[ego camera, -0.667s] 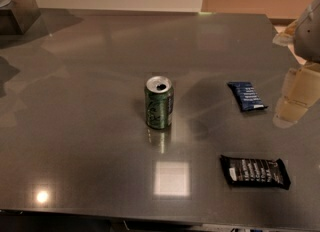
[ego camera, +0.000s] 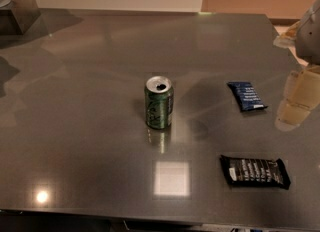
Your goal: Move rxbar chocolate near rxbar blueberry
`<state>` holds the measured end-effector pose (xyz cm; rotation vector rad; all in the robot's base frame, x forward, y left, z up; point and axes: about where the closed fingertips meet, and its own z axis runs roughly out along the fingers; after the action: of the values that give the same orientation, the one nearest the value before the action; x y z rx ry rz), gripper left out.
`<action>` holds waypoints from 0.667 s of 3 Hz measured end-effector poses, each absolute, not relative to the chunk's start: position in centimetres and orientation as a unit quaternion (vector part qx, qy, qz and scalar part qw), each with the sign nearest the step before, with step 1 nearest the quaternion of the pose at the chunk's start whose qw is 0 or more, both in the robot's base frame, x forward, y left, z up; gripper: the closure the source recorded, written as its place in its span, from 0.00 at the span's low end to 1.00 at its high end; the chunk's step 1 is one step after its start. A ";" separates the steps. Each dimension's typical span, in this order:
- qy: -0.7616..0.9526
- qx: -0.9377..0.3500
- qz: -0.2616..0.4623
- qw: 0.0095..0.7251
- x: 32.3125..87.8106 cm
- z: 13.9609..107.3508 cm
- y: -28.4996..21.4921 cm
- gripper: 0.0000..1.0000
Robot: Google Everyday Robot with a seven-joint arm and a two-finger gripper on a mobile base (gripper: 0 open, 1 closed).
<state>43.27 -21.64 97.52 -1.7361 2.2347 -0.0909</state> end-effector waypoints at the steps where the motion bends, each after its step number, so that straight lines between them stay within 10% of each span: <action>1: 0.780 -0.609 -0.018 0.146 41.5 96.6 -21.8 0.00; 2: 0.772 -0.620 0.002 0.141 39.8 94.8 -21.7 0.00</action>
Offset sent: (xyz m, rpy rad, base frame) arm -0.0605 -0.0018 -0.0586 0.0592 0.1262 0.0909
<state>39.76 -21.72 94.79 -1.7904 2.2281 0.0060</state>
